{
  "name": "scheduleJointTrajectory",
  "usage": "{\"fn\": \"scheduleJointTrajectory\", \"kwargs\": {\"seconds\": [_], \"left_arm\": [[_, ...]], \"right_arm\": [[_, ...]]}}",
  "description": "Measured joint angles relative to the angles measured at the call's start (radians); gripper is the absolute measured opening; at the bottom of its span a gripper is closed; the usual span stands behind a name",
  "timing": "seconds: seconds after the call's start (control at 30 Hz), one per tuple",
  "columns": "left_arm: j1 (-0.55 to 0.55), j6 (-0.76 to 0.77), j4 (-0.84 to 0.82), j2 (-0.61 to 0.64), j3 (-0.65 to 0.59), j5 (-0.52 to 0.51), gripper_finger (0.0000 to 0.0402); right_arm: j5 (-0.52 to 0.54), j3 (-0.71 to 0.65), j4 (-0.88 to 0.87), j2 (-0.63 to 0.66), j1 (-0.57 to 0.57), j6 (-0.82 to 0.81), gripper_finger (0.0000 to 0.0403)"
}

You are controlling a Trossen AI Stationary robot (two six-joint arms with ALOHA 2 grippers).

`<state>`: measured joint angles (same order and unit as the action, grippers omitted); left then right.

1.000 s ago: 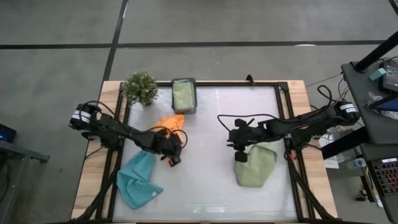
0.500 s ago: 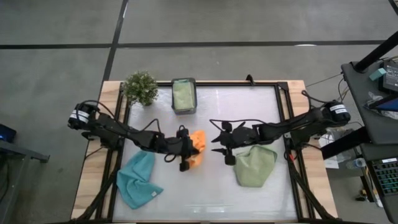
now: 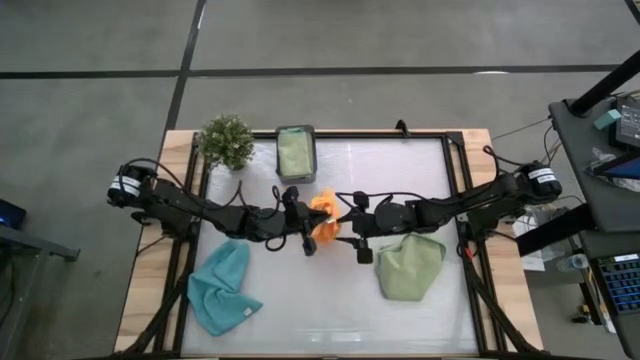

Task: Fold microfiber towels
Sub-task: Fold the yellow towel

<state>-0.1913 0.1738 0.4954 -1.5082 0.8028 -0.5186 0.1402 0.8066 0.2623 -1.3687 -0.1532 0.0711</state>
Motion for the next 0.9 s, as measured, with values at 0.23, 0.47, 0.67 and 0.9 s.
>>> {"fn": "scheduleJointTrajectory", "kwargs": {"seconds": [0.23,0.47,0.67,0.9], "left_arm": [[0.000,0.001,0.002,0.003,-0.005,-0.001,0.0000],[0.000,-0.005,0.003,0.003,-0.004,-0.004,0.0000],[0.000,-0.006,-0.010,0.003,-0.007,0.020,0.0000],[-0.001,0.000,-0.073,0.003,-0.009,0.038,0.0000]], "right_arm": [[0.050,0.000,0.072,-0.009,0.001,0.044,0.0205],[0.170,0.000,0.092,-0.017,0.004,0.071,0.0178],[0.175,0.000,0.122,-0.044,0.005,0.082,0.0133],[0.166,0.000,0.067,-0.010,0.003,0.104,0.0107]]}}
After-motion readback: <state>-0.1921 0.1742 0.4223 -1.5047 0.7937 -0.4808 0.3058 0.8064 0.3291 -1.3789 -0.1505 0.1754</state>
